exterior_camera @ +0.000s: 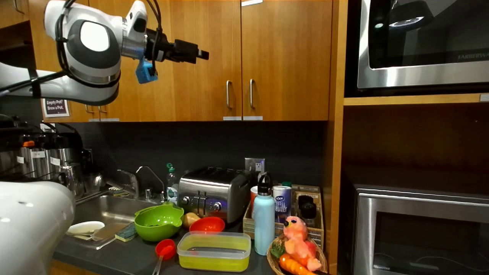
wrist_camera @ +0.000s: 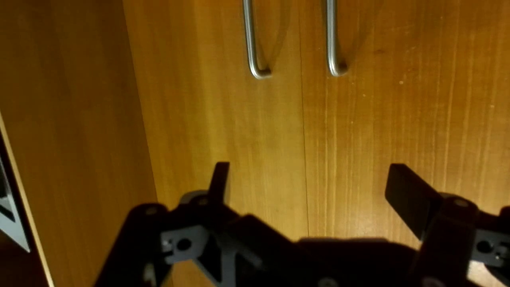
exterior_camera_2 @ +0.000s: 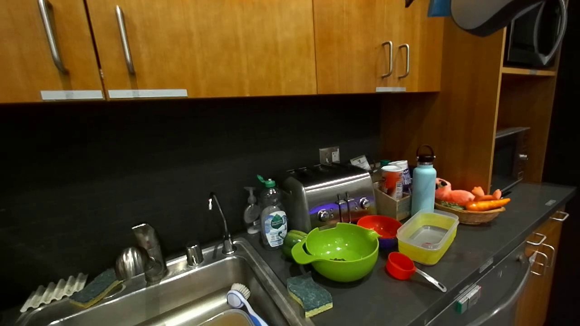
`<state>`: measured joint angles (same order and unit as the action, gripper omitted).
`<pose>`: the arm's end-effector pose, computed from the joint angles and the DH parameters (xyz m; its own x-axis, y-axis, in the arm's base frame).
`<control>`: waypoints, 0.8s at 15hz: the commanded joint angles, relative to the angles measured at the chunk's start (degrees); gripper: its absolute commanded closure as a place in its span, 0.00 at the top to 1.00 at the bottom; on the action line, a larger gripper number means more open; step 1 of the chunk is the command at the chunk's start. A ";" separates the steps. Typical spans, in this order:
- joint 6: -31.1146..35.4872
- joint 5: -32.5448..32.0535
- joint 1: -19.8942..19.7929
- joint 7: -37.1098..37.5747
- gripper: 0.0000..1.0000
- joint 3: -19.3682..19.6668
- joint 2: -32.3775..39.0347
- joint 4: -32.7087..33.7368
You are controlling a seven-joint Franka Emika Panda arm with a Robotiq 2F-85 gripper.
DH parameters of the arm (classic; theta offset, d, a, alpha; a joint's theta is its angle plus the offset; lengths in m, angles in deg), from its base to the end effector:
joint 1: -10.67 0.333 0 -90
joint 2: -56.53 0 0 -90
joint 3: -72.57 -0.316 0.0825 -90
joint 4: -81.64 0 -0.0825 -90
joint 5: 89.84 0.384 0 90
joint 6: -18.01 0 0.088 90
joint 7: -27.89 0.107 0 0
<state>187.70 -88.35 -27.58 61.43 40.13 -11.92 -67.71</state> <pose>0.2999 0.0820 0.6865 0.0254 -0.1113 0.9935 -0.4617 -0.8827 -0.0871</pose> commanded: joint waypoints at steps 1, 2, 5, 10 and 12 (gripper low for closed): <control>-3.66 5.34 -0.70 7.19 1.00 -1.82 -1.04 -0.56; -4.81 6.41 -0.31 9.42 1.00 -2.07 -1.30 -0.92; -6.47 8.15 0.47 16.19 1.00 -2.89 -1.48 -1.86; -13.06 2.18 -2.14 18.40 1.00 -2.80 -3.28 -3.50; -14.20 0.11 -2.41 17.89 1.00 -1.86 -2.79 -4.08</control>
<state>174.91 -85.25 -28.99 78.37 37.62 -12.87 -69.57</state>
